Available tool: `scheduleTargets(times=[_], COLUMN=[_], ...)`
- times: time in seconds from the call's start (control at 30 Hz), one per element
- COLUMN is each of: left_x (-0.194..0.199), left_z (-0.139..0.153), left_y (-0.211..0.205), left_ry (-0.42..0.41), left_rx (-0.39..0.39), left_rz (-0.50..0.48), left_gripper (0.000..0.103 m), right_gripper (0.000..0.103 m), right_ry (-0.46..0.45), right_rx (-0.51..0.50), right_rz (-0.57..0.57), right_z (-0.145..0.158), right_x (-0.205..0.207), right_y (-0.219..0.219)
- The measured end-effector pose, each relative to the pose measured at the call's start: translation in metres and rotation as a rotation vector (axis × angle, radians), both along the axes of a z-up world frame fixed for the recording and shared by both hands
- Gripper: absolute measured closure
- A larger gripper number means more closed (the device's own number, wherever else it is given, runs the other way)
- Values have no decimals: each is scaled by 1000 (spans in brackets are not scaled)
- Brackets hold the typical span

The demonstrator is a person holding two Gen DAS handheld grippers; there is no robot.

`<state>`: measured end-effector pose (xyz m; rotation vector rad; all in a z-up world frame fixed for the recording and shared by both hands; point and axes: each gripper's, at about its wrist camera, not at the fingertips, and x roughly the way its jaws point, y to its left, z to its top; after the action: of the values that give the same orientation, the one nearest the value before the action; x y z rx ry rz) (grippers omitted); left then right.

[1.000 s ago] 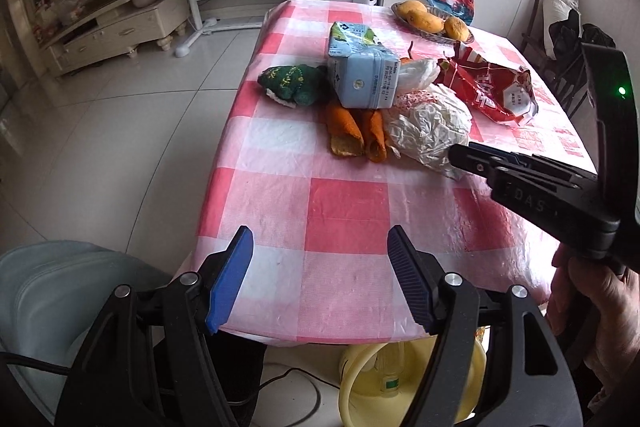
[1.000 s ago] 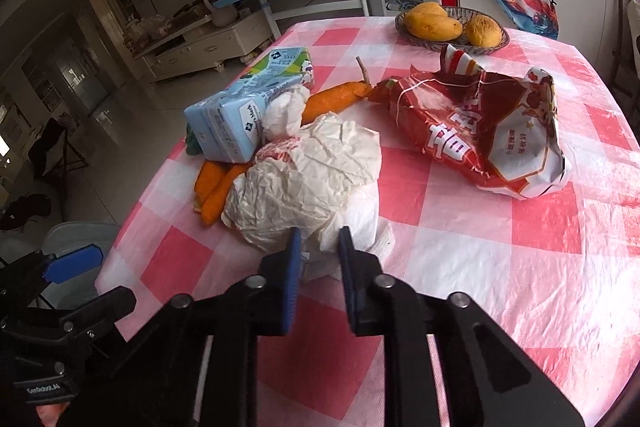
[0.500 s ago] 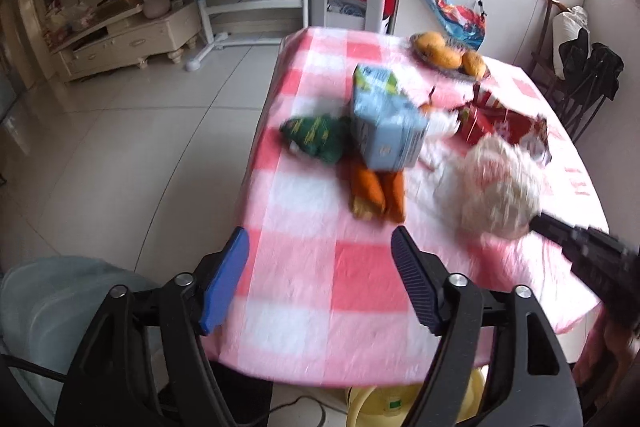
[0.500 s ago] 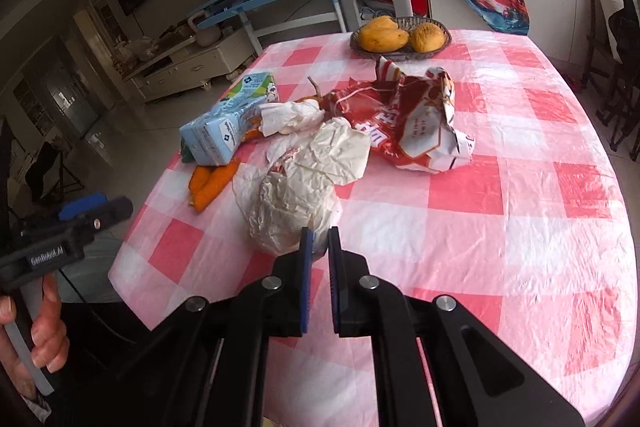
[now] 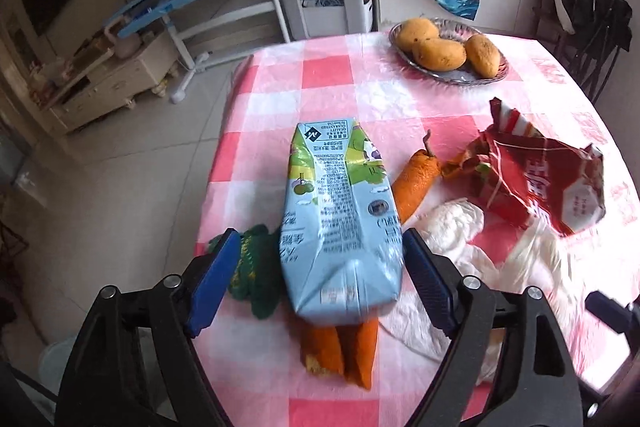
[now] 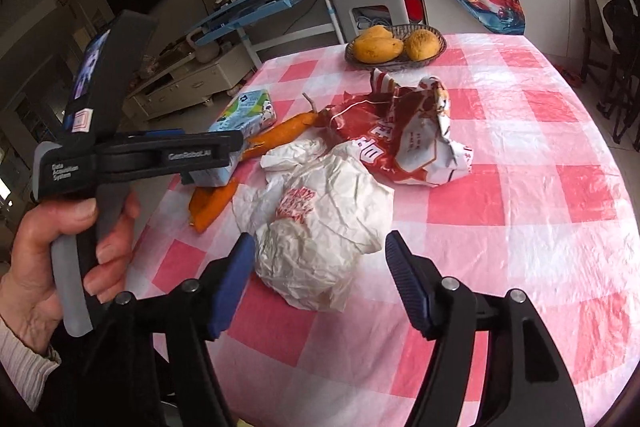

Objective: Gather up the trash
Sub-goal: 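Grasp the white plastic bag with the right tool while the left tool grasps the blue milk carton, then carry the bag into the yellow bin with the right tool while the left drops the carton there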

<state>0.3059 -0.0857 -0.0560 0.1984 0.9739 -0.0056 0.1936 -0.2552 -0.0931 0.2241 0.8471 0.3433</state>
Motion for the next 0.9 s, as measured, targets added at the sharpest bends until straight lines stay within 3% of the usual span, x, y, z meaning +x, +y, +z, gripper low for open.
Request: scheduleTargets(times=[0.03, 0.07, 0.13, 0.27, 0.3, 0.6, 0.9], left_x=[6, 10, 12, 0, -4, -77, -136], left_z=[-4, -8, -10, -3, 2, 38, 31], left_y=[0, -1, 0, 6, 9, 43, 44], left_ry=[14, 25, 19, -39, -56, -178, -167], left_rx=[-8, -14, -27, -86, -106, -331, -334], left_rz=[-5, -13, -17, -38, -38, -40, -60], left_gripper=[33, 45, 46, 46, 46, 46, 46], right_gripper=[38, 41, 65, 80, 90, 92, 92], right_ry=[1, 4, 23, 11, -5, -68, -69], right_rx=[5, 7, 15, 39, 38, 118, 150], right_rz=[1, 1, 9, 15, 14, -2, 24], right_z=[-2, -5, -9, -4, 0, 19, 34], right_x=[3, 6, 10, 4, 2, -11, -54], right_y=[2, 4, 4, 0, -1, -17, -21])
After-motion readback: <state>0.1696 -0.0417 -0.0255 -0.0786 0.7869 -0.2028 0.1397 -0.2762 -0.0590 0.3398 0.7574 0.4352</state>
